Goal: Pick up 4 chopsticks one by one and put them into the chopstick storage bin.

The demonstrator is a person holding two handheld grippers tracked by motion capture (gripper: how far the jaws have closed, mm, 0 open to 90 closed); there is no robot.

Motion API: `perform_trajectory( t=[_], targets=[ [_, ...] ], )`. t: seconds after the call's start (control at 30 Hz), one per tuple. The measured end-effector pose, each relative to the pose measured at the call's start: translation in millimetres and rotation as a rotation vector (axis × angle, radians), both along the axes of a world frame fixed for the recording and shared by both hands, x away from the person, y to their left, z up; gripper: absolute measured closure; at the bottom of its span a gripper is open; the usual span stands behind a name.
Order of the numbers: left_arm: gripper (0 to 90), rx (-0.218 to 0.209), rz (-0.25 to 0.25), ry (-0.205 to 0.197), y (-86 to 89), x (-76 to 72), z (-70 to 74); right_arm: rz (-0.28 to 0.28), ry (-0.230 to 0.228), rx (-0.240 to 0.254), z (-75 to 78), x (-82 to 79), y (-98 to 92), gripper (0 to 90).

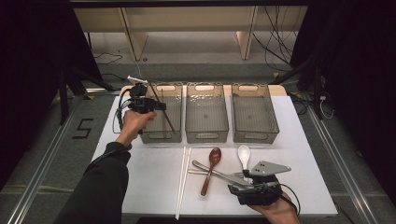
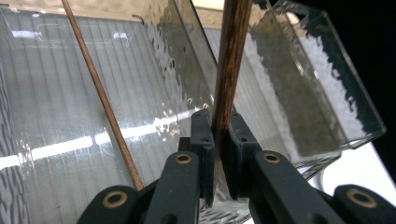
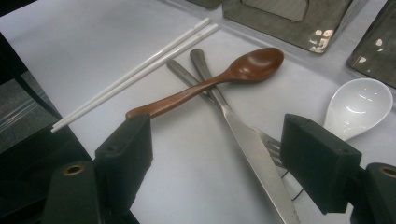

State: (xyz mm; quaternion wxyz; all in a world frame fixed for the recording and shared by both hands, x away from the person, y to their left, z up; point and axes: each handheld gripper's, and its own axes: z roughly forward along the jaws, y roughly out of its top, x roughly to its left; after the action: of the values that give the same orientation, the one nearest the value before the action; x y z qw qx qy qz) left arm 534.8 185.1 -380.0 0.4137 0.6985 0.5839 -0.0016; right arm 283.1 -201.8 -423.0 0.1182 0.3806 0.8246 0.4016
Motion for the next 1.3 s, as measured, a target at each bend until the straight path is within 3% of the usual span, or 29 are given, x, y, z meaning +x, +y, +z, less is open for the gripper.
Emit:
perform_trajectory(
  t=[0.23, 0.57, 1.07, 1.3],
  targets=[
    [83.0, 0.032, -0.026, 0.028, -5.4, 2.1, -5.0, -0.002, 0.001, -0.003, -0.7, 0.4, -1.0, 26.4],
    [81.9, 0.029, -0.028, 0.048, -7.8, 3.4, -12.6, -0.001, 0.003, -0.006, -1.1, 0.2, -1.8, 26.6],
    [50.1, -0.005, 0.012, 0.028, -5.8, 1.1, -8.2, 0.0, 0.005, -0.009, -1.3, -0.1, -2.5, 26.6],
    [36.0, -0.024, -0.043, 0.007, -9.5, -17.8, 3.7, -0.007, 0.005, -0.007, -0.8, -0.2, -3.3, 26.6]
  ],
)
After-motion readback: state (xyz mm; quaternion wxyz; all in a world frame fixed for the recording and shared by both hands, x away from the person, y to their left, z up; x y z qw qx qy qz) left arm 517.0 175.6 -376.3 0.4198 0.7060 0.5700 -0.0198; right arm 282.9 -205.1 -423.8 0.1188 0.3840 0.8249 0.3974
